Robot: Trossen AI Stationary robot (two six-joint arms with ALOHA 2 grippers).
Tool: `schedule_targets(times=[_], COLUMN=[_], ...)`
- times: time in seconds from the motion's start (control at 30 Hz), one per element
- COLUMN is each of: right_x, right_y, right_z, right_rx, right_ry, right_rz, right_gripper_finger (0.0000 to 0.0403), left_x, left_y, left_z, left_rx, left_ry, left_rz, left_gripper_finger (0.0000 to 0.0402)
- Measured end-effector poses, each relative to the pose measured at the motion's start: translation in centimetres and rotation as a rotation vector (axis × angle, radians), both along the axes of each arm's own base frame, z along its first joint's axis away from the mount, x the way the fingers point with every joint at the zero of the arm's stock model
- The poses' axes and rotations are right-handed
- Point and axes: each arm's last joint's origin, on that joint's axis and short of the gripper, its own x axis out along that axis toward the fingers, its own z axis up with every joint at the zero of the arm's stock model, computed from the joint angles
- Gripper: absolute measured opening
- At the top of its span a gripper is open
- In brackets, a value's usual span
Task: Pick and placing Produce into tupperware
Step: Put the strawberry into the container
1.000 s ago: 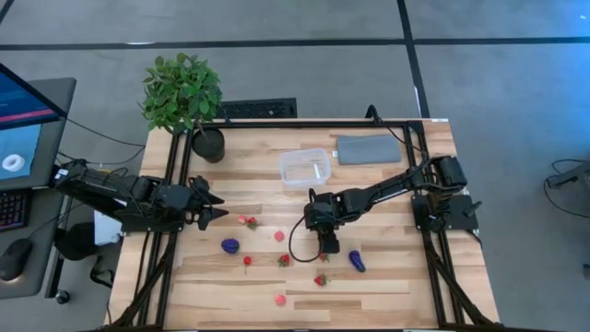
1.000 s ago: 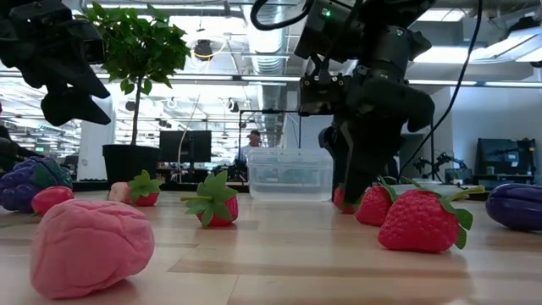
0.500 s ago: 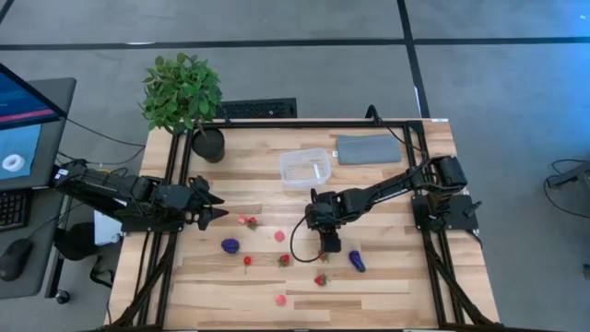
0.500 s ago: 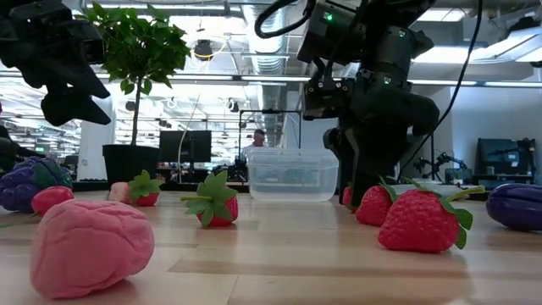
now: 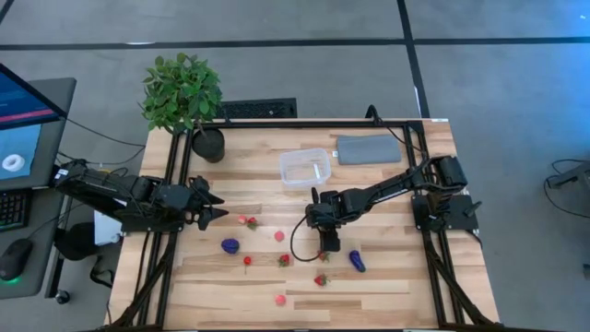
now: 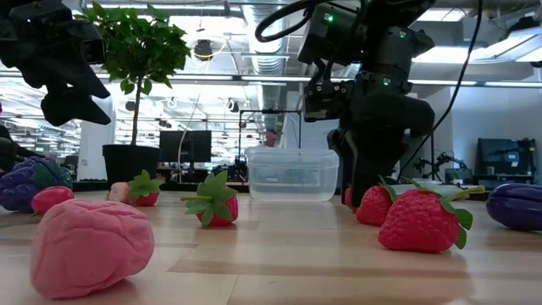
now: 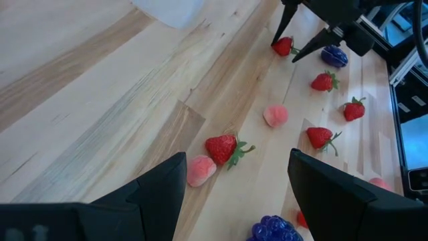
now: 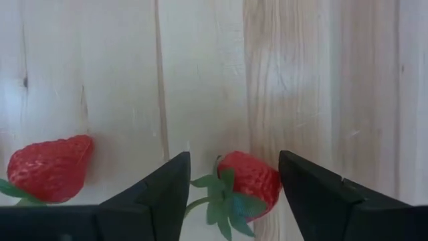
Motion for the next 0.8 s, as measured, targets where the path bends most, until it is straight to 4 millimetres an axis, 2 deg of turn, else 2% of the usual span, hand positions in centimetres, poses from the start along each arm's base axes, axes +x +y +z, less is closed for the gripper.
schedule_targets(times=[0.27, 0.43, 0.57, 0.8], right_x=[0.1, 0.43, 0.54, 0.52], right_y=[0.03, 0.09, 0.03, 0.08], right_z=[0.03, 0.14, 0.17, 0.17], right_rx=[0.007, 0.025, 0.039, 0.091], right_ry=[-0.011, -0.044, -0.053, -0.04], right_rz=[-0.014, -0.041, -0.073, -0.109], right_gripper_finger=[0.0174, 0.0158, 0.0174, 0.0253], left_x=[0.0, 0.0, 0.0, 0.0], left_y=[0.0, 0.0, 0.0, 0.0], left_z=[0.0, 0.0, 0.0, 0.0], left_rx=[0.0, 0.0, 0.0, 0.0], left_ry=[0.0, 0.0, 0.0, 0.0], left_rz=[0.0, 0.0, 0.0, 0.0], left_gripper_finger=[0.0249, 0.0249, 0.0249, 0.0249])
